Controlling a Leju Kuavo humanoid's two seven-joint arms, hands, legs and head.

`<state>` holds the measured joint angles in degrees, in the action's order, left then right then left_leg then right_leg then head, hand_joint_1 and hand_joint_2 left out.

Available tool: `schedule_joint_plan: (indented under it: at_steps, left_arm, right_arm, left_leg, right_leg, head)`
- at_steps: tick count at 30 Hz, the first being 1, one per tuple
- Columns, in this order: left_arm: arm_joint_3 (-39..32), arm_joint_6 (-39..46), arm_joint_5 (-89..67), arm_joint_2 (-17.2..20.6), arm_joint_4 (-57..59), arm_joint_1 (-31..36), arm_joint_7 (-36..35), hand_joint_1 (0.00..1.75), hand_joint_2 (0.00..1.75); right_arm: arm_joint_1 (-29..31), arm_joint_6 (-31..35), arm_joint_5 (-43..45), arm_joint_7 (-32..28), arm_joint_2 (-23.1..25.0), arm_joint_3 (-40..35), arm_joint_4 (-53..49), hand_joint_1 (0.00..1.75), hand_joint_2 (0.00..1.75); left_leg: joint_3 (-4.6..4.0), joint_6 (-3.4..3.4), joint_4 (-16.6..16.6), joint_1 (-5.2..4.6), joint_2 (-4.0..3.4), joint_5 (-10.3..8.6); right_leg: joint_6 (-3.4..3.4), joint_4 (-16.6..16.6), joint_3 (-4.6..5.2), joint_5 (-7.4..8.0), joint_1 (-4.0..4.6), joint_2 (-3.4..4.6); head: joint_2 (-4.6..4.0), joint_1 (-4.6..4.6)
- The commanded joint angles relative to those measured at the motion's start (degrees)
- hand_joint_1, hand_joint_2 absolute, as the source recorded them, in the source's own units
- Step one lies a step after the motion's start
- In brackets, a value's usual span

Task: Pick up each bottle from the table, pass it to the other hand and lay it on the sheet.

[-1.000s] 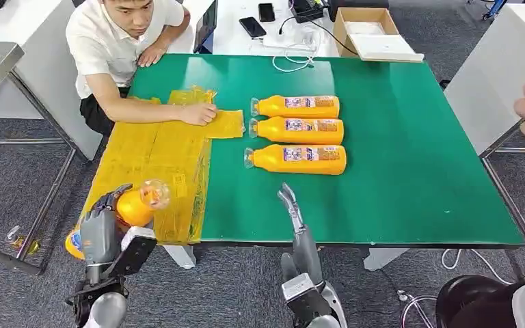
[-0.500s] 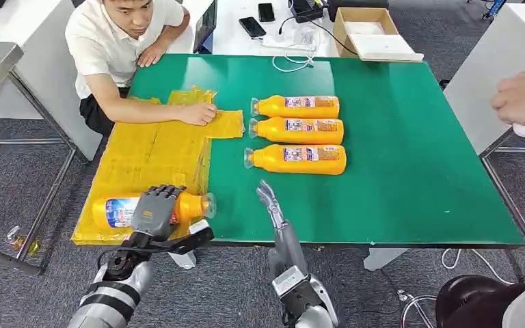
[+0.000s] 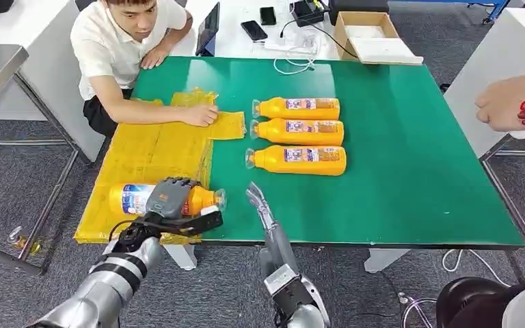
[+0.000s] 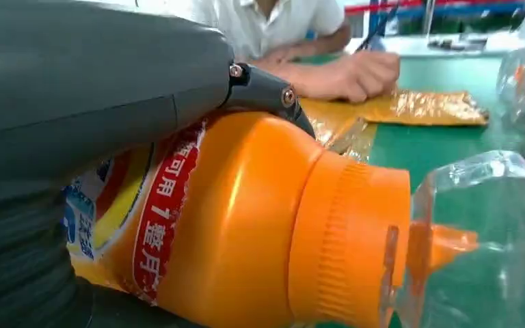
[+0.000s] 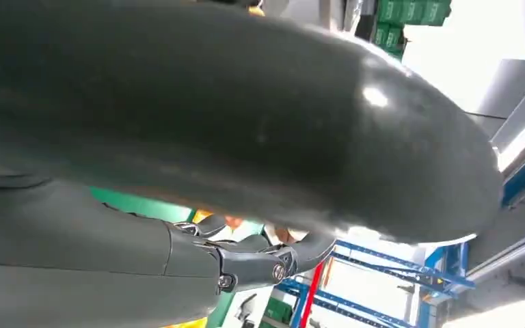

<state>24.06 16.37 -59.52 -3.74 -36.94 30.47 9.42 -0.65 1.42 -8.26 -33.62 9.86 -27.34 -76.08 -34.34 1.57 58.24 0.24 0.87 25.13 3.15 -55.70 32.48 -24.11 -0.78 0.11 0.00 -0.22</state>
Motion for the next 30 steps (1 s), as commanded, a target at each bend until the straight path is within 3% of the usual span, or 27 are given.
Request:
schedule_joint_plan:
  at_steps: [1, 5, 11, 14, 25, 30]
  left_arm:
    - [-6.35, -8.49, 8.57, -1.0, 12.56, 4.94, -2.44, 0.07, 1.75]
    - [-9.08, -14.21, 13.84, -1.02, 14.54, 6.31, -1.09, 0.0, 1.75]
    - [-7.34, -17.02, 16.83, -1.5, 14.42, 7.08, 0.92, 0.0, 1.75]
    - [-4.92, -12.0, 15.68, -1.66, 12.44, 6.55, 3.9, 0.0, 1.75]
    - [-4.12, -9.28, 20.07, -1.76, 5.9, 4.17, 8.68, 0.0, 1.75]
    - [-7.84, -4.07, 35.39, -2.69, -18.54, -6.99, 16.01, 0.0, 1.75]
  right_arm:
    - [2.27, -0.12, 0.35, -0.06, 0.31, -0.57, 5.59, 0.0, 0.0]
    - [3.5, 0.31, 0.64, -0.31, 0.65, -0.24, 7.61, 0.0, 0.0]
    - [4.38, 0.48, 1.25, -1.14, 0.47, -0.55, 8.7, 0.0, 0.0]
    - [4.53, 1.04, 1.44, -1.57, 0.4, -0.19, 9.37, 0.0, 0.0]
    - [3.67, 1.27, 1.59, -2.18, 0.13, -0.25, 8.24, 0.0, 0.0]
    - [1.5, 2.98, 1.43, -2.6, -0.8, -0.37, 6.71, 0.0, 0.0]
  left_leg:
    - [0.11, -0.09, -0.05, 0.03, -0.16, -0.04]
    - [0.26, -0.11, -0.07, 0.02, -0.31, -0.03]
    - [0.36, -0.16, -0.15, 0.02, -0.44, -0.07]
    - [0.36, -0.16, -0.16, -0.01, -0.47, -0.09]
    - [0.11, -0.14, -0.06, 0.01, -0.24, -0.08]
    - [0.04, -0.12, -0.05, -0.01, -0.27, -0.06]
  right_leg:
    - [-0.12, 0.02, -0.05, 0.06, 0.04, 0.1]
    - [-0.2, 0.0, -0.13, 0.14, 0.04, 0.22]
    - [-0.25, 0.05, -0.2, 0.13, 0.06, 0.19]
    - [-0.25, 0.04, -0.17, 0.14, 0.02, 0.21]
    - [-0.21, -0.03, 0.0, 0.09, 0.04, 0.06]
    - [-0.18, -0.05, 0.1, 0.07, 0.01, 0.07]
  head:
    - [0.0, 0.02]
    - [0.0, 0.0]
    - [0.0, 0.0]
    - [0.0, 0.0]
    - [0.0, 0.0]
    - [0.0, 0.0]
